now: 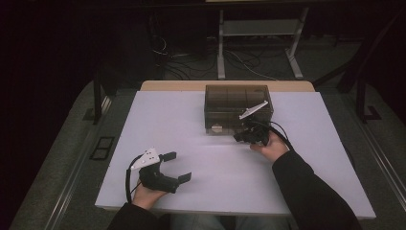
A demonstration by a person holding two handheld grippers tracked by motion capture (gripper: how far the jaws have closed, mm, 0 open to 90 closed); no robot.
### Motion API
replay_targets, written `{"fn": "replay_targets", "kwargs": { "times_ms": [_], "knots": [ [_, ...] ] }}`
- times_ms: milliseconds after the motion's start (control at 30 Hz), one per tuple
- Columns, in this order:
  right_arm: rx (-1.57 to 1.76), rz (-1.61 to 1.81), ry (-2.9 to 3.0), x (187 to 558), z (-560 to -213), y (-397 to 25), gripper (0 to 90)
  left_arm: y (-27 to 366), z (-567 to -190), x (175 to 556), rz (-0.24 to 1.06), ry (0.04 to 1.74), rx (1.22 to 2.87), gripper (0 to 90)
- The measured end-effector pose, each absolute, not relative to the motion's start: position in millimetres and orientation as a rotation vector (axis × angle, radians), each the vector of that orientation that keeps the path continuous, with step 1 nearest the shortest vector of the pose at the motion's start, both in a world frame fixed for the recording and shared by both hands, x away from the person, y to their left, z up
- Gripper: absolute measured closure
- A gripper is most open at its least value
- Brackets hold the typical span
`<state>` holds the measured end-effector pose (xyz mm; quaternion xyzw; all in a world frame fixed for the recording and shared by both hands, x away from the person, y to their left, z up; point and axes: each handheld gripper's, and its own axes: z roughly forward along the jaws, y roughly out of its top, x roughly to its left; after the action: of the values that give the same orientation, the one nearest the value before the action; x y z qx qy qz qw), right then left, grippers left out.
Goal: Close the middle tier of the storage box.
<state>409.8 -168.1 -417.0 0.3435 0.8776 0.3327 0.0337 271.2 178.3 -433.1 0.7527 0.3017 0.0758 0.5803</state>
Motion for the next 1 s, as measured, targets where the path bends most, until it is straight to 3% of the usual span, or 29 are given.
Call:
{"fn": "replay_targets", "kwargs": {
  "times_ms": [1000],
  "knots": [
    [1.119,1.056,2.645,426,-419,-165,89.1,178,-433,271,0.177,0.705,1.760,0.0]
  ]
}}
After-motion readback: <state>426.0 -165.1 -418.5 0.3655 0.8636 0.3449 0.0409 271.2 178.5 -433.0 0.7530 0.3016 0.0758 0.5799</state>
